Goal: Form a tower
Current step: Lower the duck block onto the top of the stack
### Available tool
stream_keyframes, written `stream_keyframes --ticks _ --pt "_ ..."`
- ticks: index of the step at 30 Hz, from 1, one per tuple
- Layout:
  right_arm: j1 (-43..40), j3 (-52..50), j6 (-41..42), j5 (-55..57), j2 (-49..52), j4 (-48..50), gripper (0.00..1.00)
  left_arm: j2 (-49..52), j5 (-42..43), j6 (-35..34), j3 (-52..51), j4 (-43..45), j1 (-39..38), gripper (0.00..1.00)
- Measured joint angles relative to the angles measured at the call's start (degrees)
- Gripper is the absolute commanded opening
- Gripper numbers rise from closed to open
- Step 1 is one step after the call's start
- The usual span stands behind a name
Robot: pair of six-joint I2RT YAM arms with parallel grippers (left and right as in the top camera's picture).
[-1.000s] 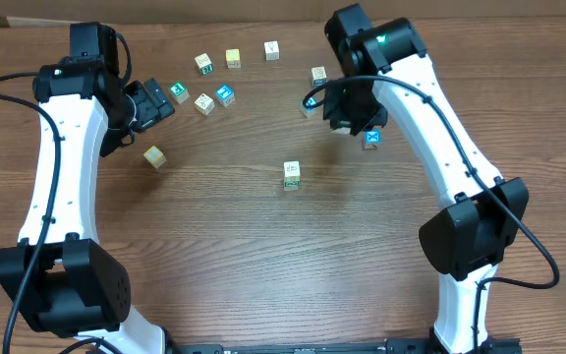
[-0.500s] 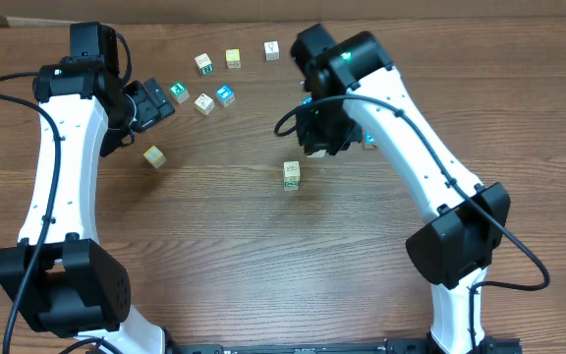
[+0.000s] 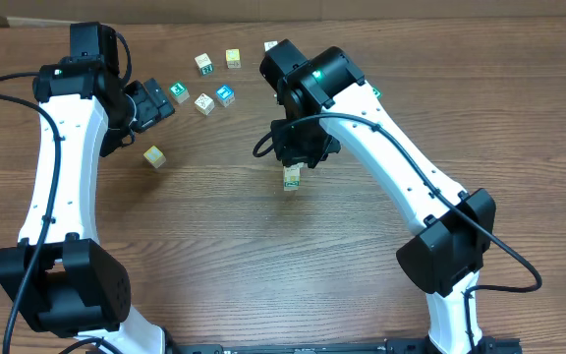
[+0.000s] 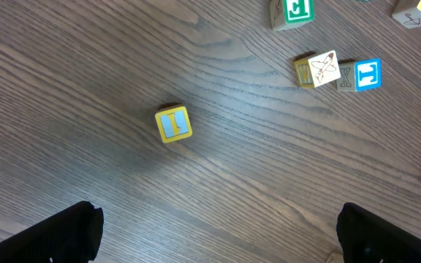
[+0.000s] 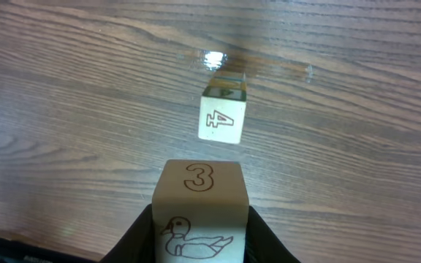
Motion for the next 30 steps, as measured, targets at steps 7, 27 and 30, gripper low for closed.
stream_keyframes --ticks 7,27,30 --pt "0.0 -5.1 1.7 0.2 0.0 4.1 0.11 0.0 0.0 0.0 0.0 0.0 0.0 0.99" --pt "0.5 -8.8 5.8 6.2 0.0 8.9 0.08 0.0 0.0 0.0 0.0 0.0 0.0 1.00" --pt "1.4 -8.8 6.1 6.5 0.0 9.1 0.08 0.0 0.0 0.0 0.0 0.0 0.0 1.00"
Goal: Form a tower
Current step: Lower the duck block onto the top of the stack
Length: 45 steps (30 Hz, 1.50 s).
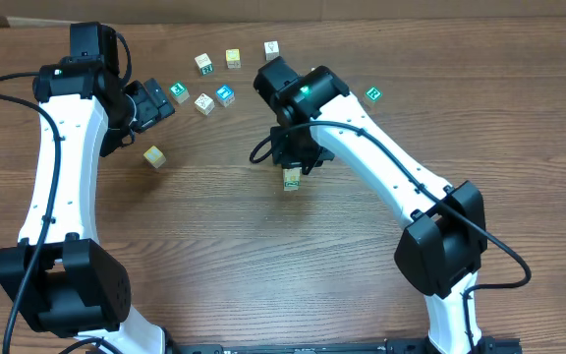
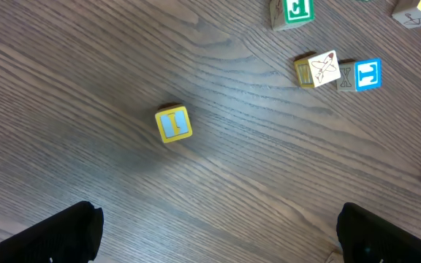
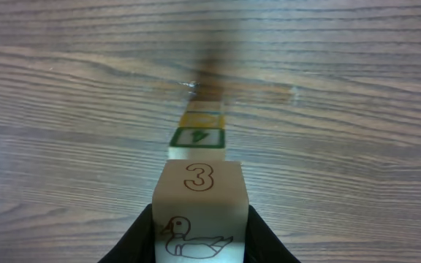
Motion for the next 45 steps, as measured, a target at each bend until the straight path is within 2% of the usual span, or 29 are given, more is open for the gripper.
stream_keyframes --ticks 19,25,45 --pt "0.9 0.0 0.4 0.6 0.0 0.2 0.08 0.0 0.0 0.0 0.0 0.0 0.0 1.00" --pt "0.9 -2.2 0.4 0.7 0.0 2.1 0.05 0.0 0.0 0.0 0.0 0.0 0.0 0.99" --pt "0.9 -3.1 0.4 2.0 0.0 2.7 0.06 0.0 0.0 0.0 0.0 0.0 0.0 0.99"
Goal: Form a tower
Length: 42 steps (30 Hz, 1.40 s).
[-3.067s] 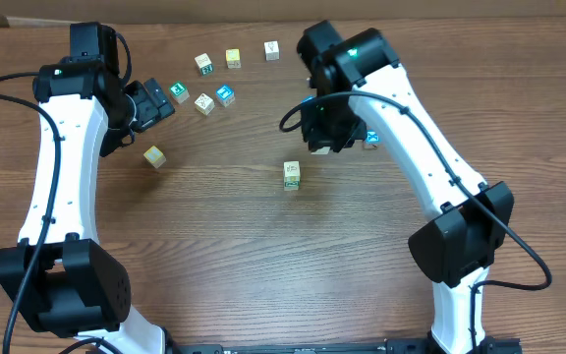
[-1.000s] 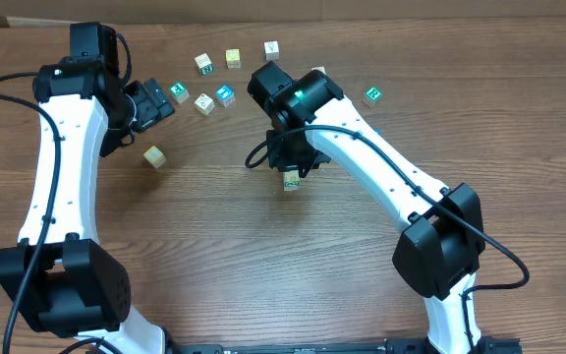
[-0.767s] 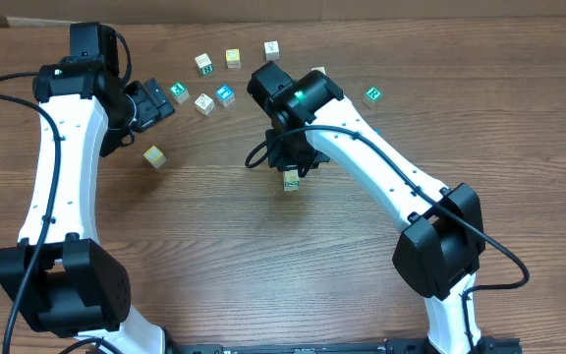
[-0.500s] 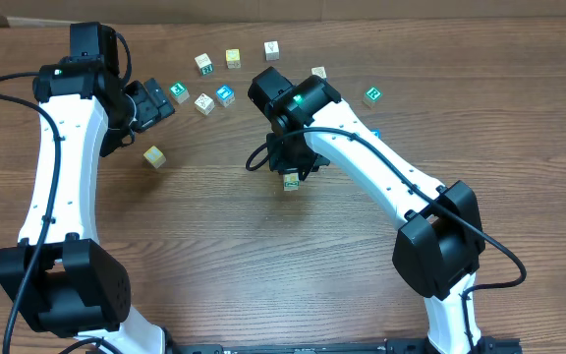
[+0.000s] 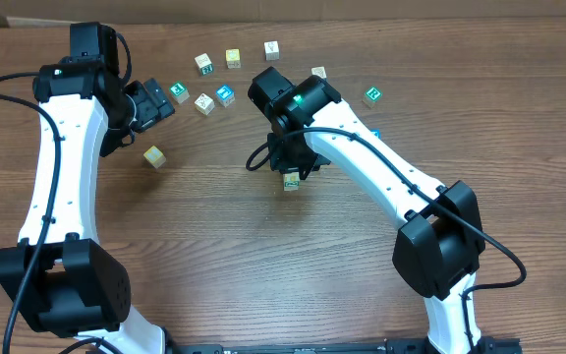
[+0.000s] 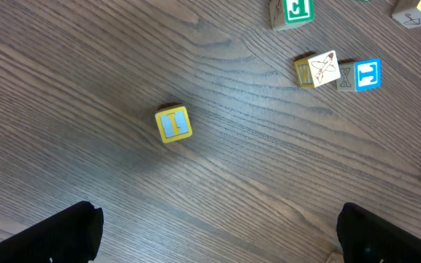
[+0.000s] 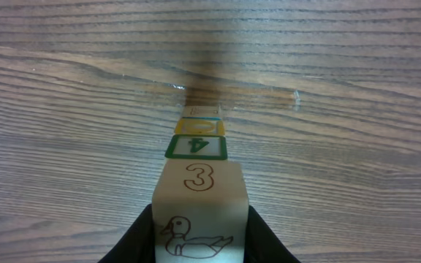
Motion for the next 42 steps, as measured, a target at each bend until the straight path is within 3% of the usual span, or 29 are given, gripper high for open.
stream_keyframes --ticks 42 --pt "0.2 0.0 1.5 -0.2 0.0 -0.4 0.06 0.0 0.0 0.0 0.0 0.0 0.0 1.00"
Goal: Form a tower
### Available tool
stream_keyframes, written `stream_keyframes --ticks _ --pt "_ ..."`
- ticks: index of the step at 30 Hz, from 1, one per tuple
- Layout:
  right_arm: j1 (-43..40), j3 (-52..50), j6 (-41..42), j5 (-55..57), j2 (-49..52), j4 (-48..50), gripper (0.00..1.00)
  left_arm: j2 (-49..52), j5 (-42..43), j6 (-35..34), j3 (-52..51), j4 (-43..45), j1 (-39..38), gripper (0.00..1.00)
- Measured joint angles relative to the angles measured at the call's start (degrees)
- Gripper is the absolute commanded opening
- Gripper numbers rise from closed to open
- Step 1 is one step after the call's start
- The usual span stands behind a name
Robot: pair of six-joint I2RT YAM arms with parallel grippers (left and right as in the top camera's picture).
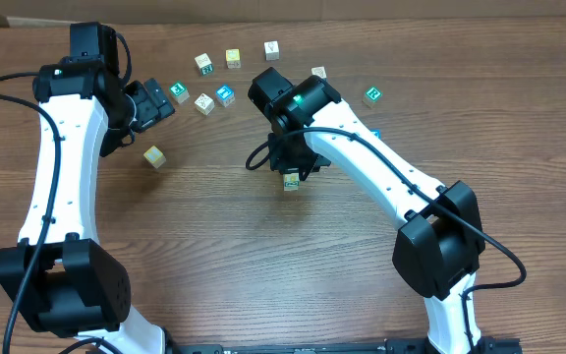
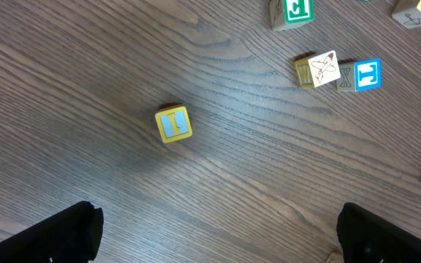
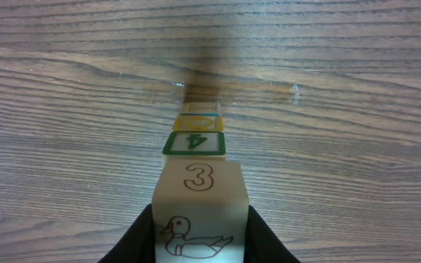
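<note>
My right gripper (image 3: pixel 199 234) is shut on a pale wooden block (image 3: pixel 199 208) with a "3" and a duck drawn on it. Just beyond it stands a small stack of blocks (image 3: pixel 194 131), its top face a green-framed "4" with a yellow-edged block under it. The overhead view shows that stack (image 1: pixel 290 181) at the table's middle, with the right gripper (image 1: pixel 288 157) right over it. My left gripper (image 2: pixel 218 230) hangs open above bare wood, short of a yellow block with a blue face (image 2: pixel 173 123), which the overhead view shows at the left (image 1: pixel 154 156).
Loose letter blocks lie along the far side: a green one (image 1: pixel 179 91), a tan one (image 1: pixel 204 102), a blue one (image 1: pixel 226 94), several more (image 1: pixel 233 58) behind them and a green one (image 1: pixel 372 95) at the right. The table is brown wood (image 1: pixel 214 256).
The stack's "4" top sits very slightly nearer to the held "3" block in the right wrist view. The left arm and the loose blocks have not moved.
At first my right gripper held the duck block well short of the "4" block. Then the stack lay closer below it. Later it stood just ahead of the held block, where it stays now. The left gripper stayed open and still throughout.
</note>
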Motion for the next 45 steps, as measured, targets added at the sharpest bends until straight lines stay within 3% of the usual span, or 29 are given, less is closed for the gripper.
stream_keyframes --ticks 4,22,36,45 --pt "0.1 0.0 0.0 0.0 0.0 0.3 0.12 0.0 0.0 0.0 0.0 0.0 0.0 1.00" --pt "0.1 0.0 0.0 0.0 0.0 0.0 0.13 0.0 0.0 0.0 0.0 0.0 0.0 0.99" --pt "0.1 0.0 0.0 0.0 0.0 -0.1 0.22 0.0 0.0 0.0 0.0 0.0 0.0 1.00" --pt "0.1 0.0 0.0 0.0 0.0 -0.1 0.23 0.0 0.0 0.0 0.0 0.0 0.0 0.99"
